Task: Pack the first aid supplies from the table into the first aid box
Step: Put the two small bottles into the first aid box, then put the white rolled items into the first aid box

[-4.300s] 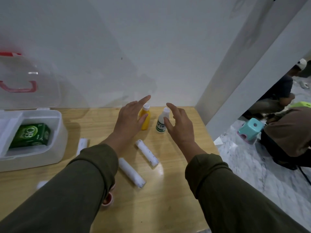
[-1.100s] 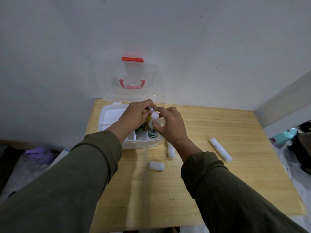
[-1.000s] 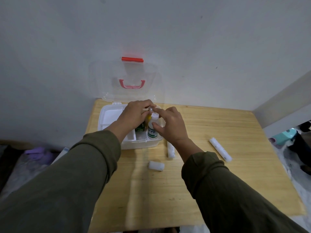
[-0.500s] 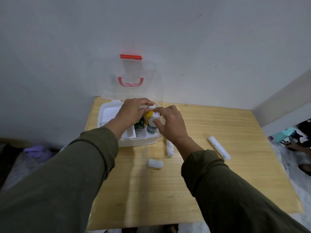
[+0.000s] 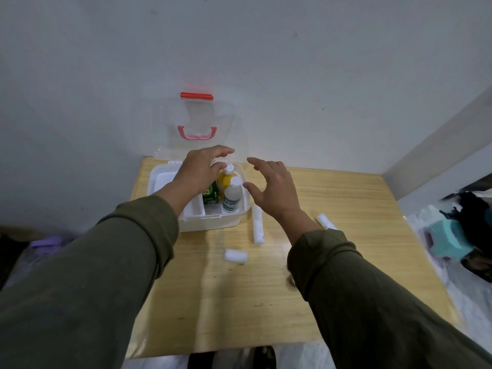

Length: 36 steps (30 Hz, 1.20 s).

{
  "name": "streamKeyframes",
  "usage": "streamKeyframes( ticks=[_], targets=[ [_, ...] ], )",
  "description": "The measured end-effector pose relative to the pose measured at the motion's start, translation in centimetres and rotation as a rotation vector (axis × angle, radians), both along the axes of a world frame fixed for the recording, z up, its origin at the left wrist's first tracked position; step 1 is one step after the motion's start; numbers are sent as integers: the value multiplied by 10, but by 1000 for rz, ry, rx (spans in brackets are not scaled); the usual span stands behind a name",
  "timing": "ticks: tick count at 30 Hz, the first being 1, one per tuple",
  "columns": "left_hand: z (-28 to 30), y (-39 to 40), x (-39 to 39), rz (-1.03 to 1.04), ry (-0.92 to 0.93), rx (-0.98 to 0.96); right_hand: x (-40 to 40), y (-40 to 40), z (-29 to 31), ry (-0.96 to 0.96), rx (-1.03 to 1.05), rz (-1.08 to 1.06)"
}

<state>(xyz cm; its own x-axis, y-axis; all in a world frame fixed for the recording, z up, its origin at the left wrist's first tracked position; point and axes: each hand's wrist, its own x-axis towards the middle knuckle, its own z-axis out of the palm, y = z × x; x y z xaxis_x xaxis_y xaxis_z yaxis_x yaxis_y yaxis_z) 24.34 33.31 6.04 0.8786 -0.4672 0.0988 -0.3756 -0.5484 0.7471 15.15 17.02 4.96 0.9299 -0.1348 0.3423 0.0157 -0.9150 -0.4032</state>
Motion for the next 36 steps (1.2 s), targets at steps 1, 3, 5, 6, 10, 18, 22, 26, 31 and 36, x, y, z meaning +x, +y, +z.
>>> streamKeyframes(
  ticks=[1, 3, 5, 6, 10, 18, 22, 26, 31, 36],
  targets=[
    [5, -3, -1, 0, -9, -6, -3, -5, 4, -13, 13, -17],
    [14, -13, -3, -4, -24, -20, -11, -17, 12, -26, 22, -49],
    [22, -25, -10, -14, -36, -35, -22, -33, 19, 7, 0, -72],
    [25, -33, -14, -21, -44, -41, -28, -42, 22, 25, -16, -85],
    [29, -66, -44, -52, -25, -55, -56, -80, 26, 79, -38, -140],
    [-12, -131, -123, 3, 119, 49, -112, -149, -1, 278, -82, -97],
    [-42, -156, -154, 102, 313, 216, -123, -179, -19, 358, -43, -63],
    [-61, -171, -175, 220, 389, 328, -121, -196, -36, 470, 22, -28],
    [-70, -186, -182, 273, 403, 399, -104, -202, -48, 564, 71, 20],
    [-73, -193, -180, 274, 406, 399, -86, -204, -54, 675, 90, 67]
  ],
)
